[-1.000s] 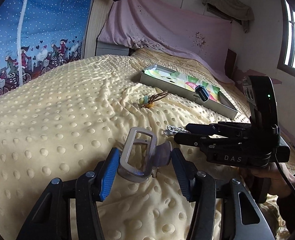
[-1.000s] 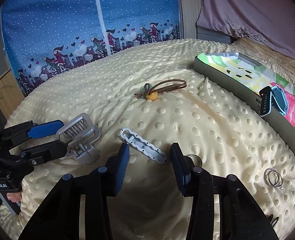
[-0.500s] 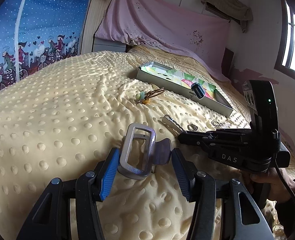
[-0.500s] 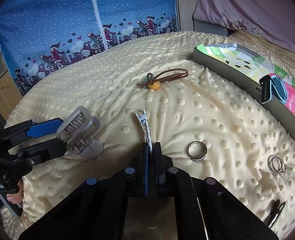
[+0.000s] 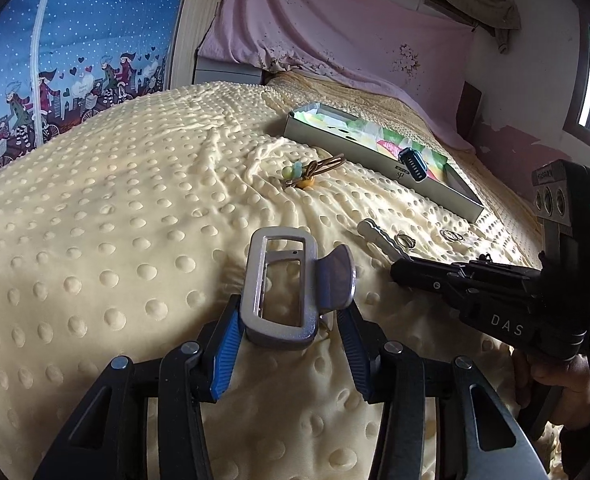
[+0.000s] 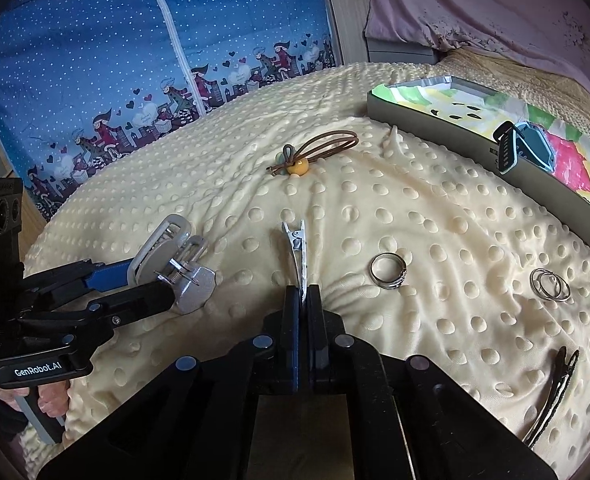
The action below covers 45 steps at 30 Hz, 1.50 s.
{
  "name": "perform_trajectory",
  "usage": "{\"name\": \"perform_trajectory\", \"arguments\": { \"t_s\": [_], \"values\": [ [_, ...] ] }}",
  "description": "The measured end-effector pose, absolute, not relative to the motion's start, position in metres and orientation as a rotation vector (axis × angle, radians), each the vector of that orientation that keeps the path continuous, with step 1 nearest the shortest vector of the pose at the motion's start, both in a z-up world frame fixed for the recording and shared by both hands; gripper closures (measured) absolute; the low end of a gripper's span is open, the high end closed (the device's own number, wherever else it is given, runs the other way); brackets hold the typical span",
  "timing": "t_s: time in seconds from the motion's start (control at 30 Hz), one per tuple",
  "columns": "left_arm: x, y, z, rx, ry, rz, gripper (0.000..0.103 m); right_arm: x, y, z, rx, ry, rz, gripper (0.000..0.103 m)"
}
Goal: Organize jewelry
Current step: 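Carry the buckle frame and hair clip into the tin tray and open both grippers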
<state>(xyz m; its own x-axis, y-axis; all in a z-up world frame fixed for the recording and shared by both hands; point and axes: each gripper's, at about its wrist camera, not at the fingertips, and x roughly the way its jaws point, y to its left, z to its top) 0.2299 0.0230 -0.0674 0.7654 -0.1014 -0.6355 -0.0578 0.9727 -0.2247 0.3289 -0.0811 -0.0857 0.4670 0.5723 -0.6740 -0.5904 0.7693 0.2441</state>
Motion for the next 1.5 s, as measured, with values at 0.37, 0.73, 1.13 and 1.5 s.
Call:
{"name": "perform_trajectory", "arguments": {
  "t_s": [0.37, 0.73, 1.13, 1.5],
  "values": [
    [0.269, 0.003, -0.042, -0.262, 0.618, -0.097, 0.059, 0.323, -0.12, -0.067, 0.131, 0.67, 0.617, 0.1],
    [0.365, -0.03, -0.005, -0.288, 0.523, -0.169, 0.059, 0.371, -0.197, -0.032, 0.186, 0.565, 0.336, 0.1],
    [0.468, -0.067, -0.024, -0.243, 0.593, -0.196, 0.059, 0.457, -0.22, -0.049, 0.192, 0.676, 0.143, 0.1],
    [0.496, -0.074, -0.041, -0.227, 0.713, -0.192, 0.058, 0.484, -0.222, -0.076, 0.199, 0.795, 0.124, 0.1]
  ]
}}
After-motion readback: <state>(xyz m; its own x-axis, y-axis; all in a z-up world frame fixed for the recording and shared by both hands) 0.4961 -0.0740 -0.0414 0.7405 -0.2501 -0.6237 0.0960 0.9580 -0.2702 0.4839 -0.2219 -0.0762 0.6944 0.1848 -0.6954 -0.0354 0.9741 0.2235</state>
